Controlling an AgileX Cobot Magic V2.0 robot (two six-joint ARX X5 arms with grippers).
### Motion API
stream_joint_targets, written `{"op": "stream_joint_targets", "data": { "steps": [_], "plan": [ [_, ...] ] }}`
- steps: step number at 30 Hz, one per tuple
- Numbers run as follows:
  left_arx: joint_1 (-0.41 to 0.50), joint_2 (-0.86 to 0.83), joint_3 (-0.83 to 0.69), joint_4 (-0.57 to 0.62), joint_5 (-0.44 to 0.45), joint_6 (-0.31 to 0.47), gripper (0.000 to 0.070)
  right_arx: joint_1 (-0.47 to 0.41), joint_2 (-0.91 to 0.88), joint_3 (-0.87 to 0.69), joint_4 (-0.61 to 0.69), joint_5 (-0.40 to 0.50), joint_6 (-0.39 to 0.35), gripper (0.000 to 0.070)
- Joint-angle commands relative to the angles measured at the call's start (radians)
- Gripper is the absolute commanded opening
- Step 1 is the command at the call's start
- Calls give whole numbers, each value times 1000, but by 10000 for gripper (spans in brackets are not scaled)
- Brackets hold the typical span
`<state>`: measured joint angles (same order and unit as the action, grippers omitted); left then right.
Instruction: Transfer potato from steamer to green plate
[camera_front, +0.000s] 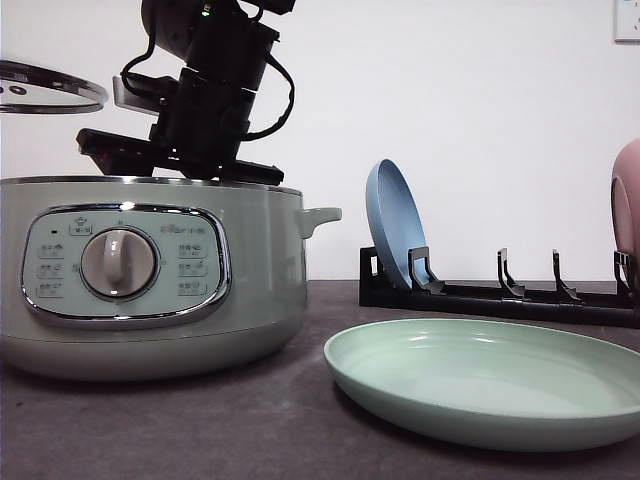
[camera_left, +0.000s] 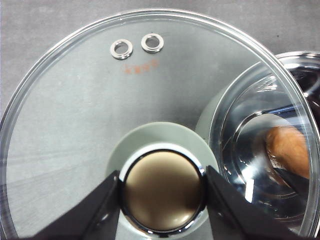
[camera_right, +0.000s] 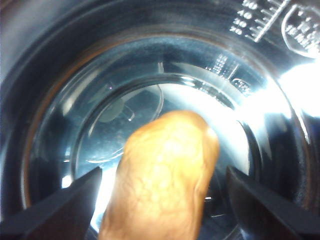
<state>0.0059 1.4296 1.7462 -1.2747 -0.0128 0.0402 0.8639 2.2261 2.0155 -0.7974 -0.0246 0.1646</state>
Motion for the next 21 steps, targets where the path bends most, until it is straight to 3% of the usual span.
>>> {"op": "stream_joint_targets", "data": {
  "steps": [1,14,21],
  "plan": [
    [1,-4,29,35,-1,8,3,12,23,28,-6,4,11,489],
    [1,-4,29,34,0,8,3,11,23,28,-42,1,4,209],
    [1,-4,29,34,0,8,3,7,-22,29,-41,0,-34,184]
  ]
}}
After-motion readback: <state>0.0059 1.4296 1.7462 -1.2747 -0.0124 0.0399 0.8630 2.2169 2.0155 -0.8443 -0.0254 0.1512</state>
